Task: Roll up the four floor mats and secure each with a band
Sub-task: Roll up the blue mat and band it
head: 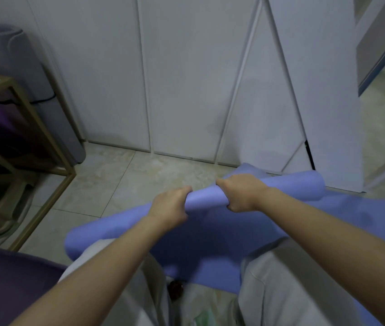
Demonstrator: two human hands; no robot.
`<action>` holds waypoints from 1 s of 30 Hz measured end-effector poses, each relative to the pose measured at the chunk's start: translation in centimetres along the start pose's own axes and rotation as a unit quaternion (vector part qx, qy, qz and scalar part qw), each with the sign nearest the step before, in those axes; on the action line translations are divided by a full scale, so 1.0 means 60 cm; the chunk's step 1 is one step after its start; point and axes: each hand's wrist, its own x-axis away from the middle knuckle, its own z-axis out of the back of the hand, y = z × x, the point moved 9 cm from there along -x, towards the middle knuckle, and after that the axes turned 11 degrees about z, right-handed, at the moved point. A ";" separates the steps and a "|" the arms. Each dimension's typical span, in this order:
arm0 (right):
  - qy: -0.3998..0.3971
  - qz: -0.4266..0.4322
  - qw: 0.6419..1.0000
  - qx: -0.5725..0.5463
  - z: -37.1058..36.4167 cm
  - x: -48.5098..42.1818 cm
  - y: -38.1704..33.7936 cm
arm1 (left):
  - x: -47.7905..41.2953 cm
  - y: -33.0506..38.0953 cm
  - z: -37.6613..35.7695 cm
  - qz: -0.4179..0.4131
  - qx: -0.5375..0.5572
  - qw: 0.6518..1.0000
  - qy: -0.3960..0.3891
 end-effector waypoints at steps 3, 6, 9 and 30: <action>-0.012 0.007 0.999 -0.045 0.013 -0.015 -0.011 | 0.024 -0.007 0.030 -0.030 -0.014 0.980 0.198; -0.054 0.014 0.995 -0.085 0.015 -0.030 -0.019 | 0.032 -0.013 0.037 -0.052 -0.032 0.961 0.269; -0.097 0.011 0.991 -0.093 0.012 -0.034 -0.019 | 0.023 -0.014 0.035 -0.046 0.005 0.979 0.200; 0.085 0.023 0.994 0.057 0.013 0.002 -0.008 | -0.026 0.011 -0.026 -0.037 0.015 0.990 -0.137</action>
